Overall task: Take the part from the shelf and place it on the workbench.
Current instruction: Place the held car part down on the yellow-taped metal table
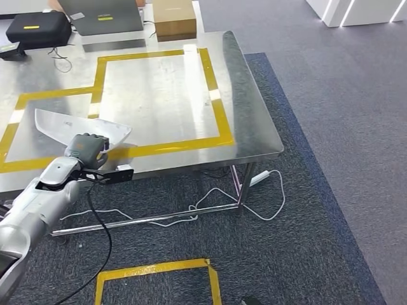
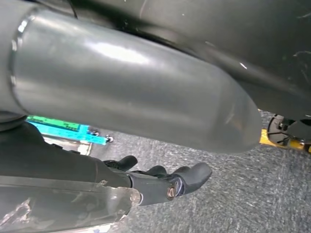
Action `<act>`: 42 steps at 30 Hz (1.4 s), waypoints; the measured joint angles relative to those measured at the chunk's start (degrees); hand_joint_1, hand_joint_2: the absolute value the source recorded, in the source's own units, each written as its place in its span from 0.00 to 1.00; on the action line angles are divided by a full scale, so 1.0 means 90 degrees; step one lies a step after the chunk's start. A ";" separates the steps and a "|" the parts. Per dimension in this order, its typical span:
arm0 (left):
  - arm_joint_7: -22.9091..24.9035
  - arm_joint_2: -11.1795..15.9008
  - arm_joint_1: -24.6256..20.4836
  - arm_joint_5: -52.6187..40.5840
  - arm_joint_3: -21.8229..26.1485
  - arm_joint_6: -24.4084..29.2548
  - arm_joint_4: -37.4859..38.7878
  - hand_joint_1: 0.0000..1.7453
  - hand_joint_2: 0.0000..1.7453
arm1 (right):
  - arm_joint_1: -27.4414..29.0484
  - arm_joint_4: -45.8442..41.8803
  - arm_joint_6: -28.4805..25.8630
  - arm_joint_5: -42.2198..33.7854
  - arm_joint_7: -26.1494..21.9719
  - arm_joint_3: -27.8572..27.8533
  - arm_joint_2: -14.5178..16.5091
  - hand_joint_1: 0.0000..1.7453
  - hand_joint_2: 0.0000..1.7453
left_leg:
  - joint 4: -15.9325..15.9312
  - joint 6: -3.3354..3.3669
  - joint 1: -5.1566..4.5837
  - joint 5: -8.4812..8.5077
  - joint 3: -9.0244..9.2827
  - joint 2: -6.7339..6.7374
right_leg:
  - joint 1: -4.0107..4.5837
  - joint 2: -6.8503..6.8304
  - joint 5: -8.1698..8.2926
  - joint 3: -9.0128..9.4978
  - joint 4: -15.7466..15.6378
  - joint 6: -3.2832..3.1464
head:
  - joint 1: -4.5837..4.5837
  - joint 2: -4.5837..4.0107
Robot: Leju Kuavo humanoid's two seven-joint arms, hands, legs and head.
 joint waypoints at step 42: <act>0.0342 -0.0103 -0.0075 -0.0454 -0.0061 0.0502 0.0061 0.00 0.50 | -0.0029 0.0000 0.0181 -0.0013 -0.0006 -0.0002 0.0017 0.00 0.00 | -0.0043 0.0163 -0.0012 -0.0021 0.0042 -0.0043 | 0.0012 -0.0031 0.0015 0.0100 -0.0123 0.0090 | 0.0028 0.0000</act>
